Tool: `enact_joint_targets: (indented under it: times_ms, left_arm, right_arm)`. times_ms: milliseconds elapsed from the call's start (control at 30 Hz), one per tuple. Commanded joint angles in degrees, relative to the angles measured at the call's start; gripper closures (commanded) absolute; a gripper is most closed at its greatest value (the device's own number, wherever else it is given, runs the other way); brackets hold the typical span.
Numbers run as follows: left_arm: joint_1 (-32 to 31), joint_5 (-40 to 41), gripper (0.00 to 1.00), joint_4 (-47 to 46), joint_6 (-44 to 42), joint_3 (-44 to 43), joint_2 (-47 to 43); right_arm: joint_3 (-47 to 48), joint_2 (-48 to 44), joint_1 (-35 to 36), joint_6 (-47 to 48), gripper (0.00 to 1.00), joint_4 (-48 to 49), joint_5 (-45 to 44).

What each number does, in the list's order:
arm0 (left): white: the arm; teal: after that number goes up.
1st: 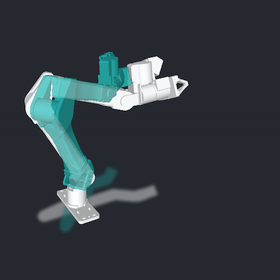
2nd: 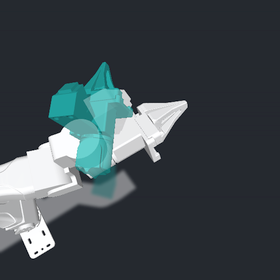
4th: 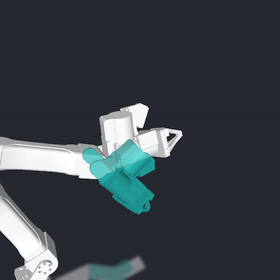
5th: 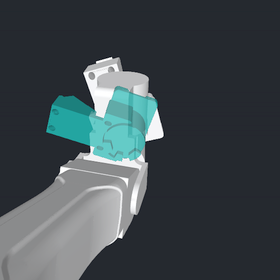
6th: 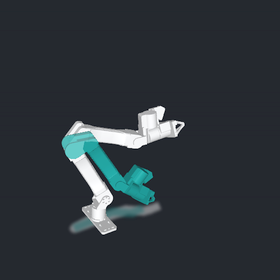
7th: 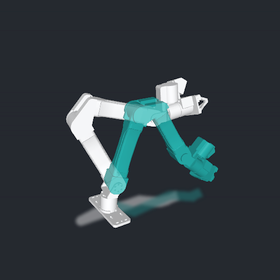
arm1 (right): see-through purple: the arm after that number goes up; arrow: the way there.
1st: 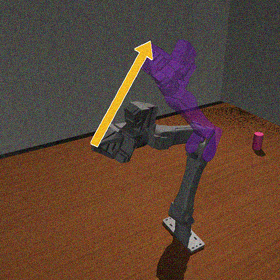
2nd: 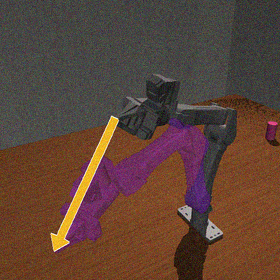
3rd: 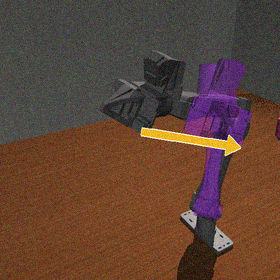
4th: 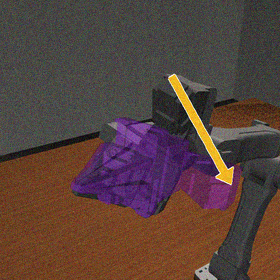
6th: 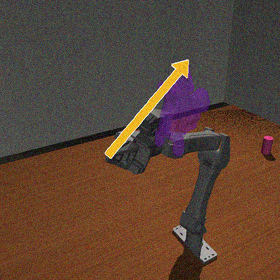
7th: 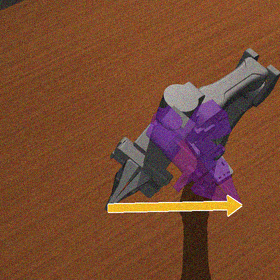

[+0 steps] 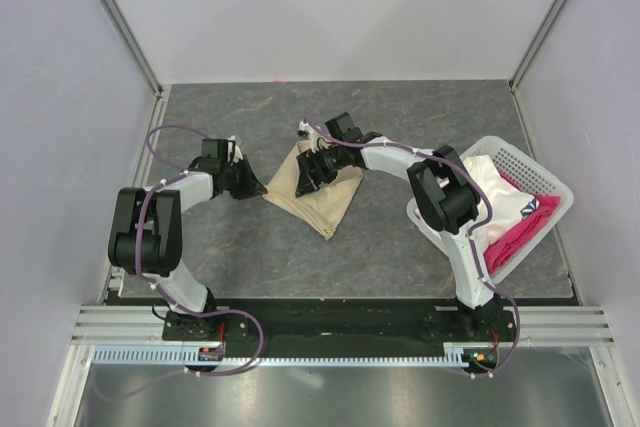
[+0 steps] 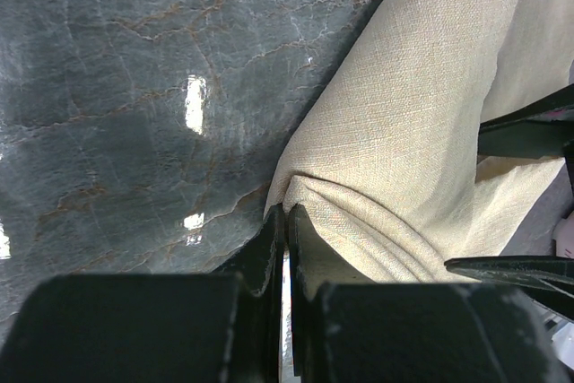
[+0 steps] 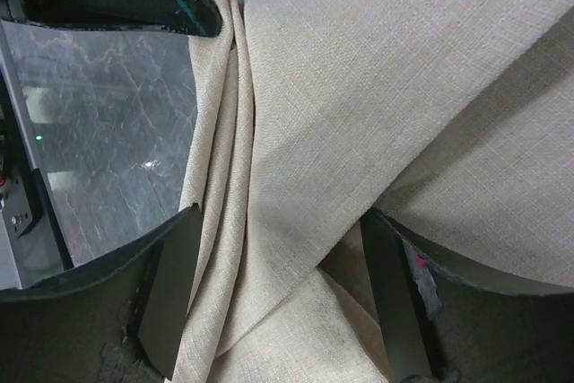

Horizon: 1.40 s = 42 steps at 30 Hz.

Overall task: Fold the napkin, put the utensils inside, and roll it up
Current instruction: Roll the napkin with the utensil

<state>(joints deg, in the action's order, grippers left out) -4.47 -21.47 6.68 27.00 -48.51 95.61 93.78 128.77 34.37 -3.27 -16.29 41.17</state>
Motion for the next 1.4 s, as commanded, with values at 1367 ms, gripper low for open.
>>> enact_joint_targets:
  times_ms: [1367]
  left_arm:
    - [0.3,-1.2,0.98,2.3,-0.1,-2.7,-0.4]
  right_arm:
    - [-3.9,-18.0,9.1,10.9,0.21,-4.4,-26.0]
